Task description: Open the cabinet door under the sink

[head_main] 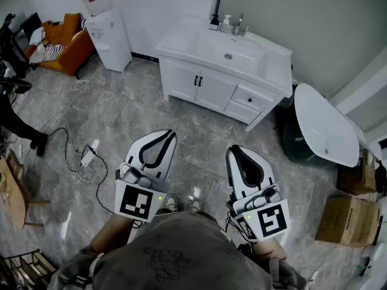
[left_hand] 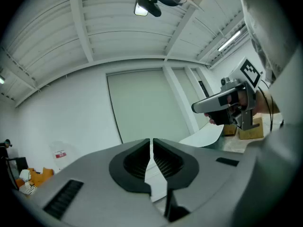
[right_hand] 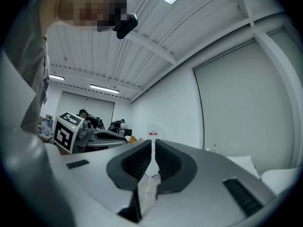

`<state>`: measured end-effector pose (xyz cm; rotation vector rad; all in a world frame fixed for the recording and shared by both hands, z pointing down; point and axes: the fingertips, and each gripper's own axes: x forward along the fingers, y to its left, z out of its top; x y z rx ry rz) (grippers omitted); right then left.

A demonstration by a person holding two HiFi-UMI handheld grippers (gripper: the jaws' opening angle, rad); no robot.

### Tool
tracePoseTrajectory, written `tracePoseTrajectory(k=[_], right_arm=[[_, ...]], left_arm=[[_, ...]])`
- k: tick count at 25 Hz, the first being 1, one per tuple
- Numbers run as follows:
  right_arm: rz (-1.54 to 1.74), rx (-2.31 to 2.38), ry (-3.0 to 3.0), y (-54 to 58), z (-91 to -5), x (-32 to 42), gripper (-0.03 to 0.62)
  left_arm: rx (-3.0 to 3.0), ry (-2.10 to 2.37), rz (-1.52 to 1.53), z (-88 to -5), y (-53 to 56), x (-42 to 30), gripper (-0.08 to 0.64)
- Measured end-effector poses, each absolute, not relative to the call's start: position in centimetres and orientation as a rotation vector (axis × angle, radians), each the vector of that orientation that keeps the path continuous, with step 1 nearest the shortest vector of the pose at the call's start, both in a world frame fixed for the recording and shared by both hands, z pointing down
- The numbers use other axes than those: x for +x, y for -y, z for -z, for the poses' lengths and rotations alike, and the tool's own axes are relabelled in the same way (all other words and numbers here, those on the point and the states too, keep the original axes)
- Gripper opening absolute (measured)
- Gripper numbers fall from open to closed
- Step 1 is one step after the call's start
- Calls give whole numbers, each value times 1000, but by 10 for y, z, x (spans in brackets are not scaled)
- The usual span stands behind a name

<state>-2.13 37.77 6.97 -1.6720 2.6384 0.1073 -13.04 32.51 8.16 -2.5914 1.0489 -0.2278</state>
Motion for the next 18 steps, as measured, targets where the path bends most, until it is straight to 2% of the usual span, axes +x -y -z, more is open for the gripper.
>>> tracePoseTrajectory(k=[18], right_arm=[[-45, -1615, -2640, -371, -82, 1, 41]], left_arm=[[-2585, -1066, 276, -91, -326, -107, 32]])
